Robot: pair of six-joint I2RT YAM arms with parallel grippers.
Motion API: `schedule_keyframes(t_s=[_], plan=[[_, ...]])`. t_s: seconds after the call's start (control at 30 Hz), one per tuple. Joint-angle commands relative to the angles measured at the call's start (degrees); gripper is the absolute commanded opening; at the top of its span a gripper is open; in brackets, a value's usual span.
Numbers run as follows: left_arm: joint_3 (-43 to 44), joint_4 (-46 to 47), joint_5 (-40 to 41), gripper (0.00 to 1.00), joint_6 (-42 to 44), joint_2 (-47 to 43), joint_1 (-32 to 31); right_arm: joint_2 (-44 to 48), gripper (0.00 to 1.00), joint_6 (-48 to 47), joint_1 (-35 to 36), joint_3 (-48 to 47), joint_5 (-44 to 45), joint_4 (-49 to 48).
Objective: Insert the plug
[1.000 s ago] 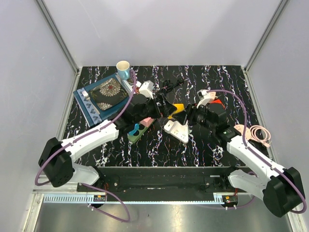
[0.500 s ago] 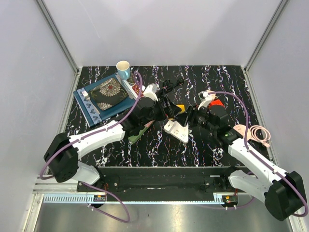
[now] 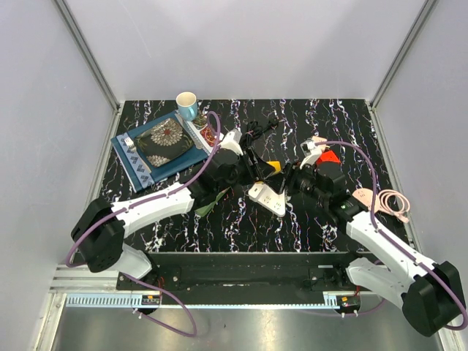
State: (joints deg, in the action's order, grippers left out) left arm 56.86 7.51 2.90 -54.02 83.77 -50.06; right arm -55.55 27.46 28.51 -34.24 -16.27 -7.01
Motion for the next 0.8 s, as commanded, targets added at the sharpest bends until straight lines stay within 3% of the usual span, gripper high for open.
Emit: schedule_keyframes(t_s=[0.0, 0.03, 0.07, 0.17, 0.27, 0.4, 0.6, 0.77], plan=[[0.36, 1.38, 0.62, 0.17, 2.16, -0.8, -0.56, 2.99, 0.59, -0.48, 0.32, -0.83, 3.79, -0.3], [0.79, 0.85, 0.71, 0.08, 2.95, -0.88, -0.56, 3.6, 0.66, -1.35, 0.32, -1.26, 4.4, 2.41], [1.32, -0.03, 1.06, 0.06, 4.96, -1.15, -0.56, 4.04, 0.76, -1.62, 0.32, -2.14, 6.32, 3.91], [3.6, -4.33, 1.93, 0.01, 9.78, -1.06, -0.56, 4.75, 0.92, -1.89, 0.14, -4.25, 11.33, 12.0], [9.13, -13.37, 2.2, 0.0, 15.23, -0.01, -0.56, 5.36, 1.0, -1.63, 0.05, -6.71, 13.45, 19.03], [14.59, -25.5, 2.38, 0.0, 22.72, 0.61, -1.35, 5.28, 1.0, -0.92, -0.47, -8.65, 15.91, 27.02], [16.96, -32.1, -2.28, 0.0, 26.95, 1.05, -2.32, 4.31, 1.0, -0.13, -7.04, -9.88, 20.84, 35.81], [17.84, -33.17, -7.37, 0.0, 30.11, 3.24, -3.9, 4.4, 0.99, -1.27, -14.71, -9.36, 17.94, 39.52]])
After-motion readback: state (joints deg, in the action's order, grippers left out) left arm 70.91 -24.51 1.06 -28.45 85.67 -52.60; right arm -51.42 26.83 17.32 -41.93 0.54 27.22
